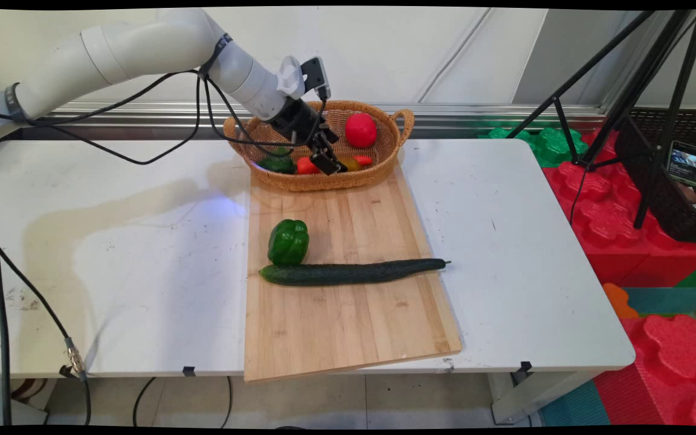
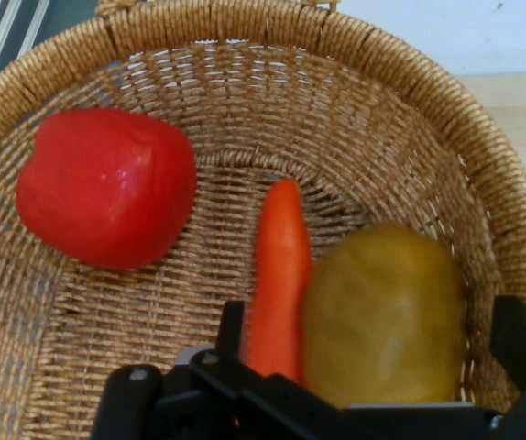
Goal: Pick up the potato from the vegetable basket
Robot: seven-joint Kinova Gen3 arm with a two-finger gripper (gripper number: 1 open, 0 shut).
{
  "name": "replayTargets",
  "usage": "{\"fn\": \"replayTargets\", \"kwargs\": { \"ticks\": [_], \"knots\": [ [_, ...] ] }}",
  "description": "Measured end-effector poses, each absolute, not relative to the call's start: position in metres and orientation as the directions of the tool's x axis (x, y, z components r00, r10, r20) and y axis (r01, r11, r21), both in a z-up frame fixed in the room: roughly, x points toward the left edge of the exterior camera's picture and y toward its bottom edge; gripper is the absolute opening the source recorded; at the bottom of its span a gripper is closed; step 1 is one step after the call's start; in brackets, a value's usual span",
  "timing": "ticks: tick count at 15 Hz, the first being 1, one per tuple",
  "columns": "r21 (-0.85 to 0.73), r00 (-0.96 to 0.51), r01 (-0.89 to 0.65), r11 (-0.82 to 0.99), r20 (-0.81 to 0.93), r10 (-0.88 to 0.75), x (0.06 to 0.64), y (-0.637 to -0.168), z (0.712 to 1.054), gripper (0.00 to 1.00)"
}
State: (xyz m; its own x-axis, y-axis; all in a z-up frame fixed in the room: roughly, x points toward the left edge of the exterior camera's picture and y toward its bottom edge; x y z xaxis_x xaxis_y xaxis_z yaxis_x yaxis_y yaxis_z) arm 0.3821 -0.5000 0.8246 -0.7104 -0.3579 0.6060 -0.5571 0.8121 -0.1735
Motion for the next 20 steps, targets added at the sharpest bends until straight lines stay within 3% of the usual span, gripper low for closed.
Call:
{"fn": "replayTargets", "kwargs": {
  "ticks": [20],
  "knots": [
    [-0.147, -0.729, -0.513, 0.846, 0.595, -0.339, 0.379, -0.514, 0.823, 1.00]
  ]
}}
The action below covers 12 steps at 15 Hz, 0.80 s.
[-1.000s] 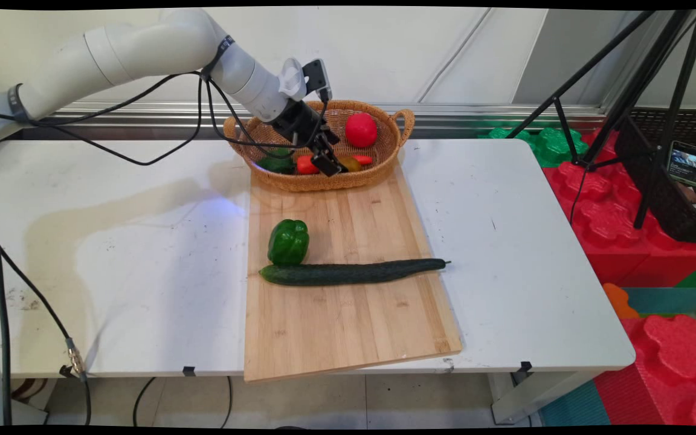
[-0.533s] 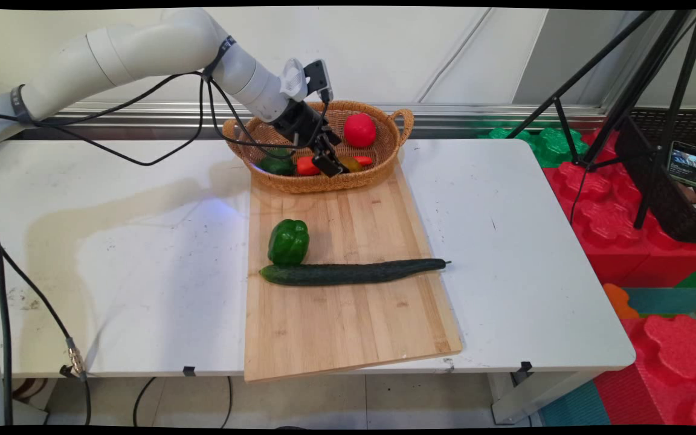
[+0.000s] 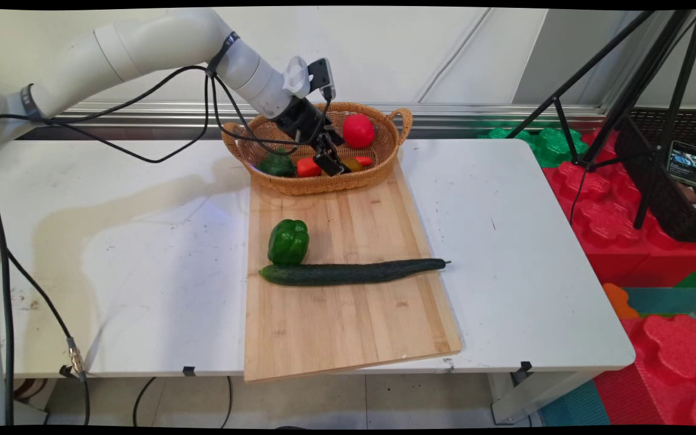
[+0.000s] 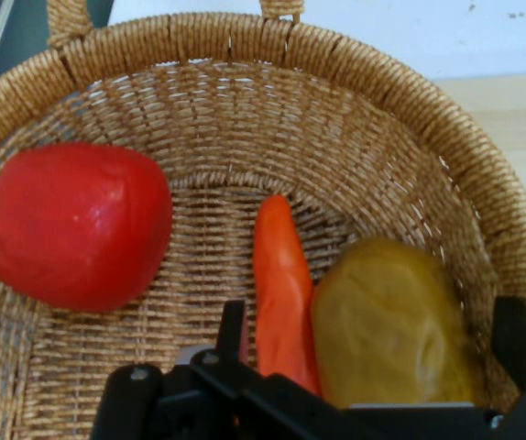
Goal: Pick up the potato from the vegetable basket
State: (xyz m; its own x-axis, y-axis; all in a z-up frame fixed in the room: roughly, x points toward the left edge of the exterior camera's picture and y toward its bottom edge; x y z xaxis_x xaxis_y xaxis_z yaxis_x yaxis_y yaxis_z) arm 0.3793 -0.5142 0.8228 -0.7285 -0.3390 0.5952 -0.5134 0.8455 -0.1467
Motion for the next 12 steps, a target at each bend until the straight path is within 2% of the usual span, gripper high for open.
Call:
{"fn": "replayTargets", "kwargs": {
  "ticks": [12],
  "knots": [
    [-0.104, -0.726, -0.507, 0.856, 0.586, -0.359, 0.386, -0.530, 0.819, 1.00]
  ]
}}
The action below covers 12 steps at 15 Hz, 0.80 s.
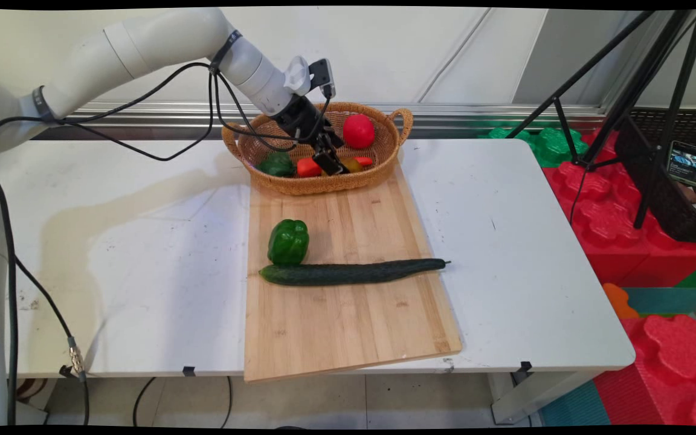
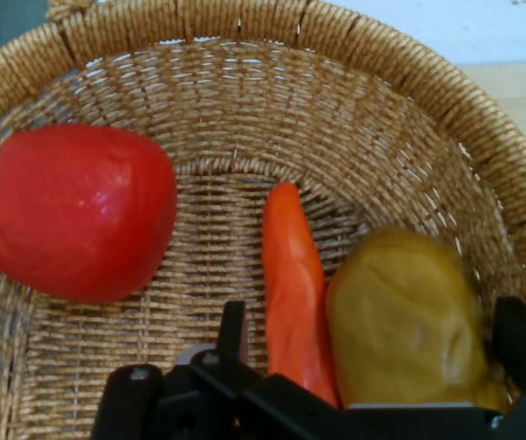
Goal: Pick up the potato from the vegetable basket
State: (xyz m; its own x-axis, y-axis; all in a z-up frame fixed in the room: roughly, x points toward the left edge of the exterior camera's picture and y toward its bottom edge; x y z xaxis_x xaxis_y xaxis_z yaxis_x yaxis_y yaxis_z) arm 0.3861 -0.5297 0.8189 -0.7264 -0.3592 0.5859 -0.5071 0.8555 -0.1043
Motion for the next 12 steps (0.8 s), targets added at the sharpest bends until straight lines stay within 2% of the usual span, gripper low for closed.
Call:
{"fn": "replayTargets", "kwargs": {
  "ticks": [11, 12],
  "knots": [
    [-0.068, -0.704, -0.521, 0.851, 0.598, -0.383, 0.3913, -0.5361, 0.8176, 1.00],
    [-0.065, -0.703, -0.520, 0.852, 0.598, -0.384, 0.3916, -0.5362, 0.8172, 0.00]
  ]
}}
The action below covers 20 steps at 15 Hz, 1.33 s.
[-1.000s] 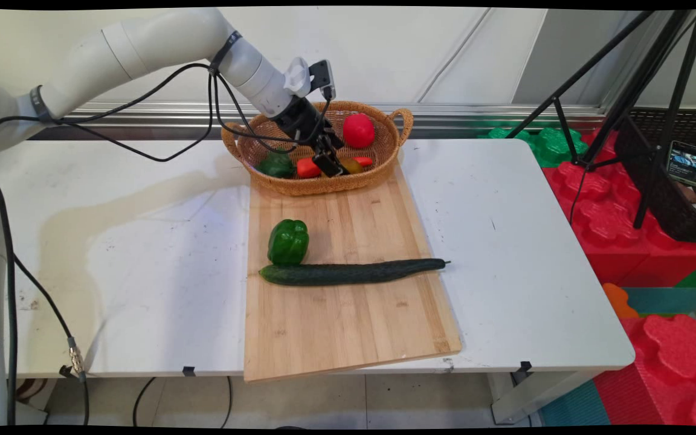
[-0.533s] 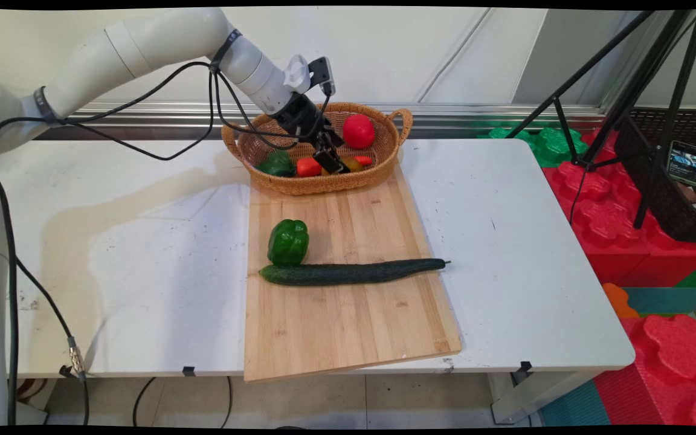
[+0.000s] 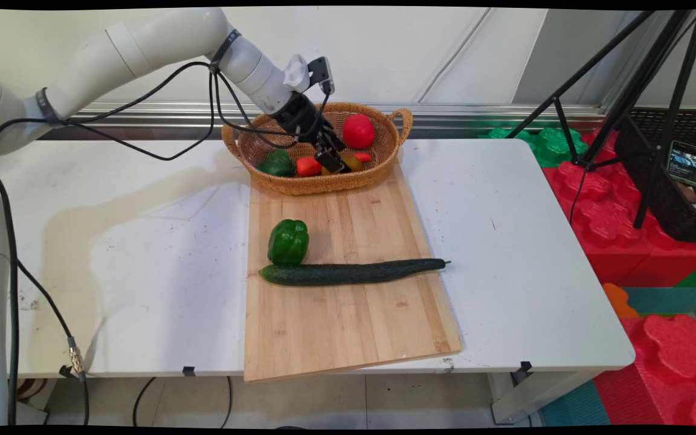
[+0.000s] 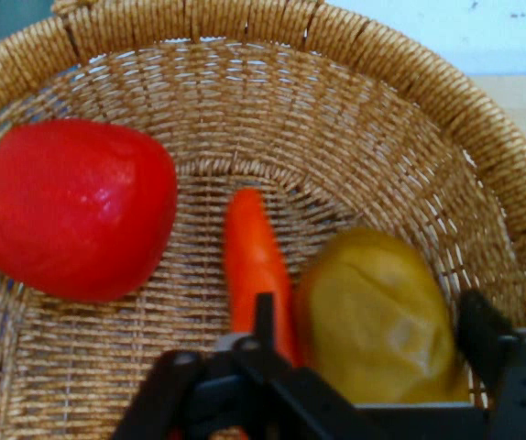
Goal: Pick up the potato from the vegetable basket, then place the picked object on the cutting board
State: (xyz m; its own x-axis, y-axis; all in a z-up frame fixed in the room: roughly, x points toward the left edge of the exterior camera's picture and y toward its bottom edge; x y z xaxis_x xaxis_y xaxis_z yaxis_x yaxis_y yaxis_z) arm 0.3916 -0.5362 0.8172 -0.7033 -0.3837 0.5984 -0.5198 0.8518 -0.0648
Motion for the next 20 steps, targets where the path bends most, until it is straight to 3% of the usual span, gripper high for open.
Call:
{"fn": "replayTargets", "kwargs": {
  "ticks": [11, 20],
  "knots": [
    [-0.042, -0.701, -0.509, 0.860, 0.600, -0.385, 0.393, -0.532, 0.817, 0.00],
    [-0.074, -0.631, -0.553, 0.830, 0.688, -0.359, 0.404, -0.506, 0.873, 0.00]
  ]
}}
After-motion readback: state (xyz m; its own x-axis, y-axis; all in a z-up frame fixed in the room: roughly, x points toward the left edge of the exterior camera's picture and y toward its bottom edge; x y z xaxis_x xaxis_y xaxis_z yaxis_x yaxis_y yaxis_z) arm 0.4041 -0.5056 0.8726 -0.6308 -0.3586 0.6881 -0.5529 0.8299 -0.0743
